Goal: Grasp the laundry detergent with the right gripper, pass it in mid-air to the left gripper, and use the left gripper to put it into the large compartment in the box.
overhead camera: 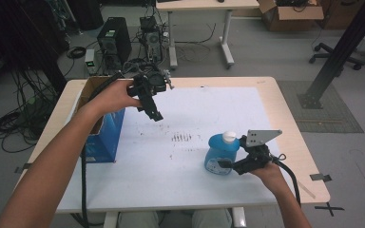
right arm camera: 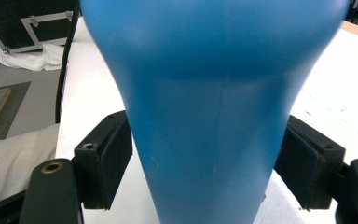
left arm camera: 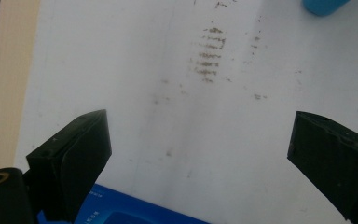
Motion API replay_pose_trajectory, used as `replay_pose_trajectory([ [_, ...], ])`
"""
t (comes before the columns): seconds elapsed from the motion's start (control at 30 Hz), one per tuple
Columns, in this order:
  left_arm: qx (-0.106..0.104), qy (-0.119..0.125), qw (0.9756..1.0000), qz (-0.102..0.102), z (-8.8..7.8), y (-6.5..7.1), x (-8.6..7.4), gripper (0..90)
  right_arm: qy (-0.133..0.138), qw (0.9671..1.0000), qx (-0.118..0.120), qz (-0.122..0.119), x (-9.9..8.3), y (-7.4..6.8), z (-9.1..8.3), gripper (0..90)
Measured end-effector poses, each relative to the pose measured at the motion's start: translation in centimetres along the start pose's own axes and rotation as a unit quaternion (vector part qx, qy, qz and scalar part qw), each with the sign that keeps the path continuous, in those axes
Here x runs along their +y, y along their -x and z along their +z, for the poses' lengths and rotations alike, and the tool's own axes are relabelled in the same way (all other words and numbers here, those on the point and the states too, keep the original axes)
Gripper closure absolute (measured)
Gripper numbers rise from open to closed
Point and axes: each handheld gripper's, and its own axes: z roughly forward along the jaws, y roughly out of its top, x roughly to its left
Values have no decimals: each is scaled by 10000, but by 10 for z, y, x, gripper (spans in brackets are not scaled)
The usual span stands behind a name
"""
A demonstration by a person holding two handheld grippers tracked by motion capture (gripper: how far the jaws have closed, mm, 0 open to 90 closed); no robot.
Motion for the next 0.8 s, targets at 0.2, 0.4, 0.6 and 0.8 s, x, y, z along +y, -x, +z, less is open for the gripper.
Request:
replay_pose_trajectory([
  [0.2,1,10,10000,-5,1,0,0,64,19,10000,16,-61,1,-1,0,302],
  [0.4,8,-7,10000,20,1,0,0,65,37,9999,-4,-97,1,-1,-1,324],
  [0.6,7,-6,10000,15,1,0,0,65,45,9999,1,-145,1,-1,-1,375],
  [0.8,9,14,10000,-6,1,0,0,65,65,9998,-24,-198,2,-1,-1,419],
])
